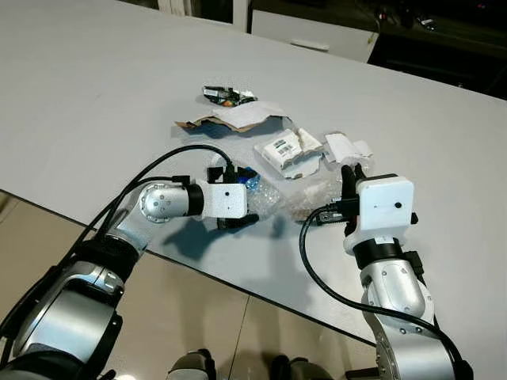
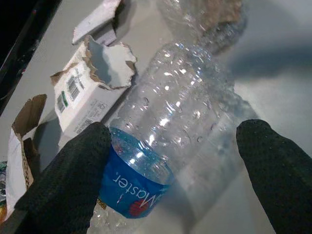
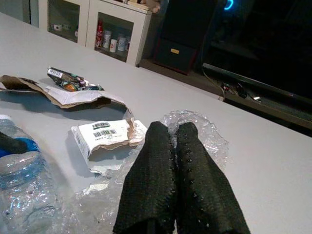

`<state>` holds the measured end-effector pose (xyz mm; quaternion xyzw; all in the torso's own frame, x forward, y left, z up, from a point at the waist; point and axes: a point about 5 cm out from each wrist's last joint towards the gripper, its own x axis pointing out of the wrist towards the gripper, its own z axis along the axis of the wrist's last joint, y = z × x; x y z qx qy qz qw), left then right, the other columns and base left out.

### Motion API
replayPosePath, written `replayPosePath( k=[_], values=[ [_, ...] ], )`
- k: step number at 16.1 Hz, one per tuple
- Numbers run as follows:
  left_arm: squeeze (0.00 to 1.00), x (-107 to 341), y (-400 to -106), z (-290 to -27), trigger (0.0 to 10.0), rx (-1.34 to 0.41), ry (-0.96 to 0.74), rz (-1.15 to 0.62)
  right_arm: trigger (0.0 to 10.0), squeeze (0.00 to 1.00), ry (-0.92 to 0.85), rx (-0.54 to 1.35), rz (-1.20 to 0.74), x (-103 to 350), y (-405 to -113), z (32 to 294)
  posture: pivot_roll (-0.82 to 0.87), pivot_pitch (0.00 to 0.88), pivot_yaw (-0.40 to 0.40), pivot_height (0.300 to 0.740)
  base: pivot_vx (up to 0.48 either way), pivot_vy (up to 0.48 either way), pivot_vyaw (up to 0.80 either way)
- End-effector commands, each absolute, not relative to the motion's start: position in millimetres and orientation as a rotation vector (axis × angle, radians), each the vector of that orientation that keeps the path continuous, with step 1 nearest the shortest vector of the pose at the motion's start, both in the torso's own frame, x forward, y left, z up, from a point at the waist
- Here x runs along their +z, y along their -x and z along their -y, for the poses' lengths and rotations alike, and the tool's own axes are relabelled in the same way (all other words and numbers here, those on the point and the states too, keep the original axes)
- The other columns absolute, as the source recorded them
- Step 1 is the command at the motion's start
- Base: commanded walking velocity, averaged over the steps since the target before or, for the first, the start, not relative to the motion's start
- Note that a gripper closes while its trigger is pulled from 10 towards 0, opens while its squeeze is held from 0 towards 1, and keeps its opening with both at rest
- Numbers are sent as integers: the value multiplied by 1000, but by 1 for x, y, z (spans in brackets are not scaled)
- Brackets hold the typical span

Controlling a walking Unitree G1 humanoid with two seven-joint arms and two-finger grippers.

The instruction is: Picking trash to rubbish bin

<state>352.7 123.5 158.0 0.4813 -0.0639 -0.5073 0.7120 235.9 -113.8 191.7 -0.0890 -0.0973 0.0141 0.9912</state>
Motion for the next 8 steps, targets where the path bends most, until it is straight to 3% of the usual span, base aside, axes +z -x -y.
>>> replayPosePath(
  k=[1,5,7,8],
  values=[
    [0,142,-349,-127,10000,-1177,-1120,54,10000,0,172,26,198,192,-235,115,159,167,-38,740,0,0,0],
    [0,127,-346,-135,10000,-1224,-1163,-51,10000,0,173,27,197,192,-236,115,157,164,-41,740,0,0,0],
    [0,119,-344,-140,9176,-1245,-1179,-117,10000,0,174,26,197,192,-236,115,154,161,-39,740,0,0,0],
    [0,119,-344,-140,0,-1242,-1160,-112,10000,0,175,25,197,192,-236,115,154,161,-39,740,0,0,0]
  ],
)
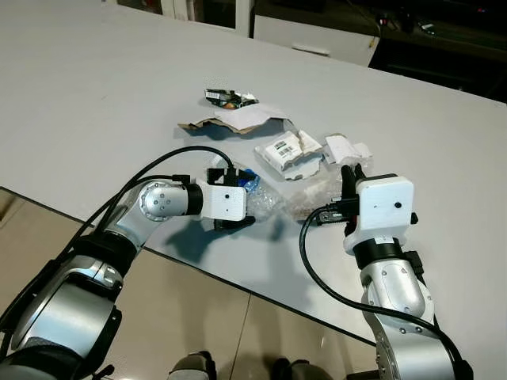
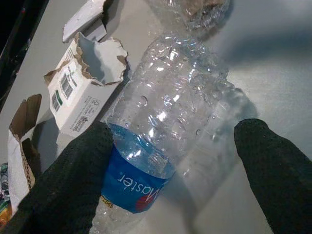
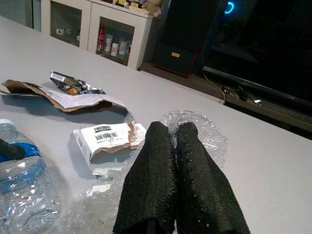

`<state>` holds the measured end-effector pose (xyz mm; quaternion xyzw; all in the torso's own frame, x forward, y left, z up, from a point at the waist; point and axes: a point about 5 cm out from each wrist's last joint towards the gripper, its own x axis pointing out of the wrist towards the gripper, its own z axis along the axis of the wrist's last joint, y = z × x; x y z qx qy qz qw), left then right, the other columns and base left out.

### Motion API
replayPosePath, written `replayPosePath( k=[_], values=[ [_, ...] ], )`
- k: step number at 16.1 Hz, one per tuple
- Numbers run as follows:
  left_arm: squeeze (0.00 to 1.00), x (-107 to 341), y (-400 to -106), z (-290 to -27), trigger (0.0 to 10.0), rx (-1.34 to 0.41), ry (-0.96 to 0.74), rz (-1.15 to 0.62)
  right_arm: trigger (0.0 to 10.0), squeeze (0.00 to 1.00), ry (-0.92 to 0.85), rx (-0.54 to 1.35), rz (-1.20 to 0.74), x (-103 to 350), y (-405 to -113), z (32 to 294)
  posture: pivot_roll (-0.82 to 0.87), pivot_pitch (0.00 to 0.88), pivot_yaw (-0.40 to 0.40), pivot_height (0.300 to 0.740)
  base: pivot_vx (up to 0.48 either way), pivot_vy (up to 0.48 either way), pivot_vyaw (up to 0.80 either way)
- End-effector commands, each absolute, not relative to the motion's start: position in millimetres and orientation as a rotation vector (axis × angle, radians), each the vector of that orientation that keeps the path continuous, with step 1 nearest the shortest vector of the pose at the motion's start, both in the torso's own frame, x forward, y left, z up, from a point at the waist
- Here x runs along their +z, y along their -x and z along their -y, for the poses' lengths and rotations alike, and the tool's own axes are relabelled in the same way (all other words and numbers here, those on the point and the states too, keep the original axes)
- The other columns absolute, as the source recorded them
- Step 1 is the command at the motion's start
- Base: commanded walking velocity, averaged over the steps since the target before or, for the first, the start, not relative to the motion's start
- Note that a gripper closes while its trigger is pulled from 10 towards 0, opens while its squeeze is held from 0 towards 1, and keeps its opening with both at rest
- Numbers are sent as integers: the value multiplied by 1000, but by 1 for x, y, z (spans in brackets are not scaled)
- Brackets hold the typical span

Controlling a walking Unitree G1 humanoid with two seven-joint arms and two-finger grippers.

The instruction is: Picking trash to rubbish bin

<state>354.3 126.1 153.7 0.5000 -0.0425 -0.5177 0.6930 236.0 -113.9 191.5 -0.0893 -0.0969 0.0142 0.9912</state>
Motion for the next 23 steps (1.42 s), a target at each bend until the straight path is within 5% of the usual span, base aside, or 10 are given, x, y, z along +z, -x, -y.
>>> replayPosePath(
  k=[1,9,13,19,21,23],
  values=[
    [0,120,-344,-139,0,-1244,-1154,-107,10000,0,175,24,197,192,-236,115,154,161,-39,740,0,0,0],
    [0,121,-347,-138,0,-1210,-1150,-84,10000,0,175,25,198,192,-236,115,155,159,-39,740,0,0,0],
    [0,136,-361,-133,0,-1013,-1136,14,10000,0,174,25,197,191,-235,115,154,159,-42,740,0,0,0],
    [0,171,-381,-119,118,-590,-816,231,10000,0,171,17,193,190,-236,118,148,150,-50,740,0,0,0],
    [0,181,-385,-114,10000,-465,-665,279,10000,0,171,15,194,191,-237,119,148,150,-50,740,0,0,0],
    [0,187,-386,-113,10000,-361,-513,311,10000,0,174,12,194,190,-238,121,144,139,-56,740,0,0,0]
  ],
)
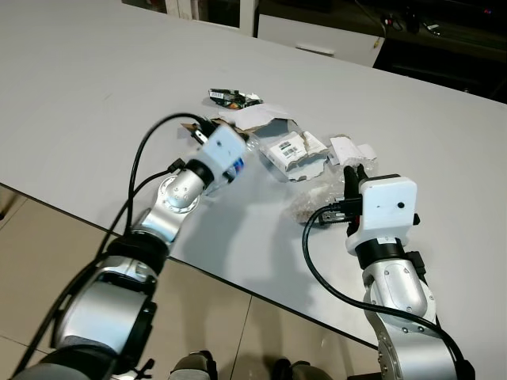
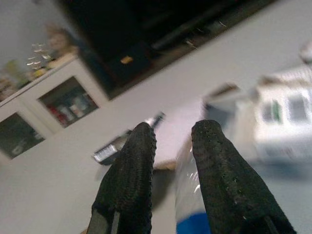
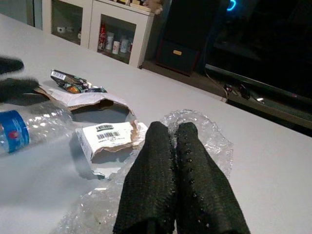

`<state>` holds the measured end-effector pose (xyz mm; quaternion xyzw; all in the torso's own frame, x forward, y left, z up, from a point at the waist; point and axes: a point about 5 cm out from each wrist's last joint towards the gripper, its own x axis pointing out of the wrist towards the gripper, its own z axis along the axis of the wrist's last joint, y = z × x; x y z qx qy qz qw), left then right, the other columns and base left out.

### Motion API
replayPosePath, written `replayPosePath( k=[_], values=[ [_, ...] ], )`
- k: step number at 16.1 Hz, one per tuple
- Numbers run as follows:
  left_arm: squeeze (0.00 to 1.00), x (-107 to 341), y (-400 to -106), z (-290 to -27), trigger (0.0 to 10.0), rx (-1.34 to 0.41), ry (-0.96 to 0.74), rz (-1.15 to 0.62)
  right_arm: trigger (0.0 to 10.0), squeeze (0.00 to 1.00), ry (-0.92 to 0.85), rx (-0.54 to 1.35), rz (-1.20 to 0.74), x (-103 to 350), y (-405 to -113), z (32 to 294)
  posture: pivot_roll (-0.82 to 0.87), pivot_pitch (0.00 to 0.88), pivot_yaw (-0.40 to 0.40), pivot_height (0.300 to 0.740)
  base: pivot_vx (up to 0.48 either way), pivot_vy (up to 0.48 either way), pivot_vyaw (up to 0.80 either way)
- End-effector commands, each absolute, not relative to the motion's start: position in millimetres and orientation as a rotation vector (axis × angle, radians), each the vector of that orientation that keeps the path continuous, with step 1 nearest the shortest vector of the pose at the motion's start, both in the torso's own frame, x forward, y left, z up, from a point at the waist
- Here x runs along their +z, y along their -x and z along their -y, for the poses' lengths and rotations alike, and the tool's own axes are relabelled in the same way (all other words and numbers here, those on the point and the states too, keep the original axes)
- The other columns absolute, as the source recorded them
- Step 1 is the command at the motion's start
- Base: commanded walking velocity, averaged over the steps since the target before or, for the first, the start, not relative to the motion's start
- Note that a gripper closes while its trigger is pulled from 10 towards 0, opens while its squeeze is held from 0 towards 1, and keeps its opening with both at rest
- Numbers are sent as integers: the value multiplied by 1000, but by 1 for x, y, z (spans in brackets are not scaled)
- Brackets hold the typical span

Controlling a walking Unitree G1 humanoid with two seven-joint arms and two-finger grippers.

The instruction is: Picking trash to rubbish bin

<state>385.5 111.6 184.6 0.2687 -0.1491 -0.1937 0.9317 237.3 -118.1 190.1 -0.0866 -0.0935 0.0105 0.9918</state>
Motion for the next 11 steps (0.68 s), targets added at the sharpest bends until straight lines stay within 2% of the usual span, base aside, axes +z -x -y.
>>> replayPosePath(
  k=[1,3,7,8,11],
  values=[
    [0,190,-387,-113,10000,-309,-449,321,10000,0,175,10,195,190,-239,122,142,134,-58,740,0,0,0],
    [0,194,-386,-114,10000,-219,-356,344,10000,0,175,5,196,190,-240,124,138,125,-59,740,0,0,0],
    [0,189,-380,-104,10000,-200,-249,341,10000,0,161,-20,197,189,-240,129,128,116,-55,740,0,0,0],
    [0,178,-371,-88,10000,-273,-202,310,10000,0,150,-51,193,189,-239,133,116,112,-52,740,0,0,0],
    [0,171,-366,-77,10000,-323,-175,291,10000,0,147,-68,187,187,-238,136,104,105,-47,740,0,0,0]
  ],
)
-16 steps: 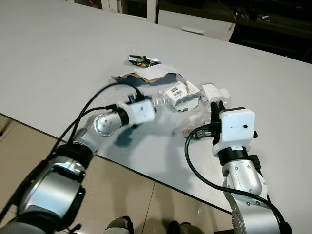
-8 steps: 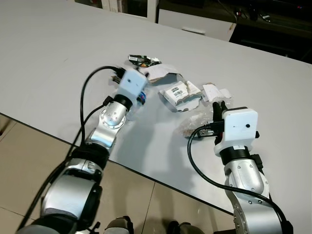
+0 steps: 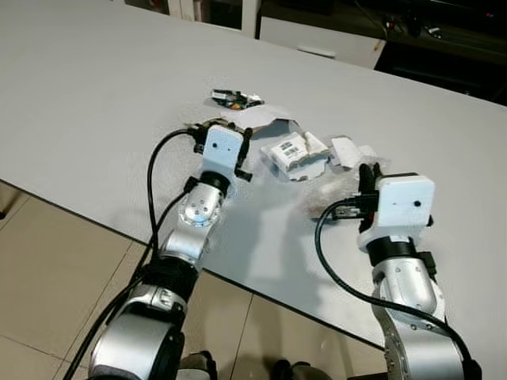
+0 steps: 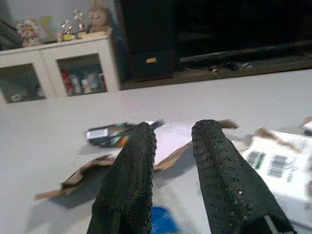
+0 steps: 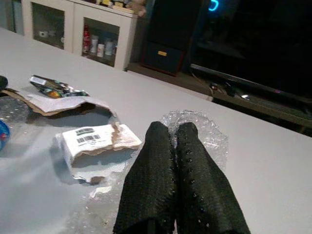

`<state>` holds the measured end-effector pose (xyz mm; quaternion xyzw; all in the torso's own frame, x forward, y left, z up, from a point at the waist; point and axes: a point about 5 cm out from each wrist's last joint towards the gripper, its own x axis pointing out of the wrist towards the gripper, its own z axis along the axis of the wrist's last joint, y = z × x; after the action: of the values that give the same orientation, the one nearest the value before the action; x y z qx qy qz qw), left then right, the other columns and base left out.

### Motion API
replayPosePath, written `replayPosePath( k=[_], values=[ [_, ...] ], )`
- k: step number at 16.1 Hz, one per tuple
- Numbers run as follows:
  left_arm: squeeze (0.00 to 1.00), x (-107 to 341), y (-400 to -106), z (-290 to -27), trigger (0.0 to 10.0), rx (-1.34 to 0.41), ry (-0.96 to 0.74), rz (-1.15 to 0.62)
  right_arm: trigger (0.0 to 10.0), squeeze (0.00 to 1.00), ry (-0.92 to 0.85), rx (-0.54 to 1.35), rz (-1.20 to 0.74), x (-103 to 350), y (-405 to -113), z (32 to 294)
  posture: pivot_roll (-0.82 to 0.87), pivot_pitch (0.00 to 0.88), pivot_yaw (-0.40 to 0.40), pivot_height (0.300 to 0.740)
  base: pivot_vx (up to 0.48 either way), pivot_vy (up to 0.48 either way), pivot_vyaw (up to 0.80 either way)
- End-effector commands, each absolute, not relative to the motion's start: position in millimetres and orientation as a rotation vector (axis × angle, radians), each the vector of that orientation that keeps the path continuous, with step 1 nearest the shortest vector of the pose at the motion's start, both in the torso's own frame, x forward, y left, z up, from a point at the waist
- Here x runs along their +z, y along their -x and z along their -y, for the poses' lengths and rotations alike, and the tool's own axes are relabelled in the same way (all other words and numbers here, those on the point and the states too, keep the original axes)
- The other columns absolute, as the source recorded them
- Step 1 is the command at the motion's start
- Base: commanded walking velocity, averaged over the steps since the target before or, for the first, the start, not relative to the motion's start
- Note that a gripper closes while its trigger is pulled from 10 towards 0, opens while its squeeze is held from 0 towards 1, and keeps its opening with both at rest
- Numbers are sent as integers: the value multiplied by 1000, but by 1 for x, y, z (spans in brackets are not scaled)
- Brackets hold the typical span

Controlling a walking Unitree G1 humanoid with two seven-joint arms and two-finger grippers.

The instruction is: Picking trash to rubbish bin

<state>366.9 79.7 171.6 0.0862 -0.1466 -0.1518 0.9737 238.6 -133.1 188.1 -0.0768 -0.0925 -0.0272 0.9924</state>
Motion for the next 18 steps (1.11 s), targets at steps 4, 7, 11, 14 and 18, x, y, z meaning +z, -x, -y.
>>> replayPosePath(
  k=[4,7,11,14,18],
  values=[
    [0,166,-361,-62,10000,-383,-133,260,10000,0,144,-97,174,185,-235,142,81,87,-41,740,0,0,-647],
    [0,166,-361,-56,10000,-417,-107,224,10000,0,144,-116,170,185,-233,146,68,83,-40,740,0,0,0],
    [0,171,-362,-60,10000,-389,-91,241,10000,0,143,-122,164,184,-232,147,62,83,-42,740,0,0,-600],
    [0,169,-365,-62,10000,-356,-90,200,10000,0,141,-123,160,184,-232,148,63,84,-43,740,0,0,-800],
    [0,165,-364,-60,10000,-358,-94,180,10000,0,139,-125,158,184,-231,147,61,86,-38,740,0,0,-800]
  ],
)
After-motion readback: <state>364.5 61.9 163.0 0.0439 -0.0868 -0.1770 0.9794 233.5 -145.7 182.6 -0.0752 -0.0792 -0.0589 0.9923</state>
